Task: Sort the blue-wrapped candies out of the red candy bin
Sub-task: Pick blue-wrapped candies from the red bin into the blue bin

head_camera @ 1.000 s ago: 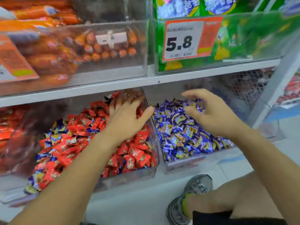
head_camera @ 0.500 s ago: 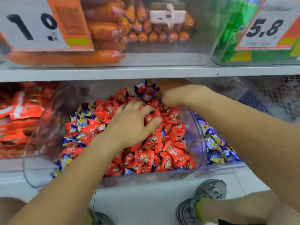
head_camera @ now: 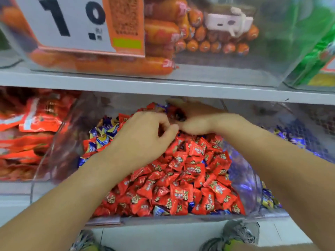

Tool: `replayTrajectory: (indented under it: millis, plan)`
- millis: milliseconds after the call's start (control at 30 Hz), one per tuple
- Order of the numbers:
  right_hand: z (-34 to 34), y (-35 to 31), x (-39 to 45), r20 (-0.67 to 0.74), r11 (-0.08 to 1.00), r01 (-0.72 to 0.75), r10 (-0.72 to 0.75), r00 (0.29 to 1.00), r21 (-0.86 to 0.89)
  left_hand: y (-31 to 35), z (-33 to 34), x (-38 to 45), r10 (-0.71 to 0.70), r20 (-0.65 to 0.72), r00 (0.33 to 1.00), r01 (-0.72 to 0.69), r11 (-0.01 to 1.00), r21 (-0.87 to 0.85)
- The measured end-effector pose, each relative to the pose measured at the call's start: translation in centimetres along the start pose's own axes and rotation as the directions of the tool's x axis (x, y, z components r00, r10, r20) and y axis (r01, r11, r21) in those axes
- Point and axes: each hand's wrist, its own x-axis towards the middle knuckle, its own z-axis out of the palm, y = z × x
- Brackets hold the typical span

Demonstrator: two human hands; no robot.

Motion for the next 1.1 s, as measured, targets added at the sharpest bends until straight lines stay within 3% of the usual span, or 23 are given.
replayTrajectory:
  millis: [133,300,467,633,733,933,1100]
  plan:
    - [0.6,-0.3,1.3,0.065,0.997,-0.017,0.011,0.998,0.079,-1.4,-0.5,0.1,-0.051,-0.068,0.996,0.054,0.997,0.055]
    - [1.4,-1.3,-0.6,0.066,0.992,0.056,-0.063,0.996,0.114,-2.6,-1.6,0.3,0.000,0.099,0.995,-0.002,1.000,0.015]
    - [1.4,-2.0,-5.2,0.050,0.974,0.143,-0.154,0.987,0.175,-2.7,-2.3,-0.7,0.080,0.304,0.949,-0.063,0.996,-0.066]
    - [1.7,-1.5,-9.7,-0.030,0.951,0.262,-0.261,0.965,0.162,-1.9,-2.5,-1.7,0.123,0.317,0.940,-0.081,0.987,-0.141]
    - [2.4,-2.0,-11.4,-0.114,0.946,0.306,-0.295,0.949,0.104,-1.8,-2.2,-1.9,0.115,0.297,0.948,-0.099,0.993,-0.070]
    - [1.7,-1.4,-11.8,-0.360,0.961,0.154,-0.063,0.931,0.231,-2.1,-2.6,-1.8,0.085,0.264,0.961,-0.066,0.995,-0.080]
    - [1.4,-1.0,-11.9,-0.398,0.955,0.121,-0.003,0.917,0.271,-2.1,-3.3,-1.9,0.016,0.252,0.968,0.011,0.994,-0.106]
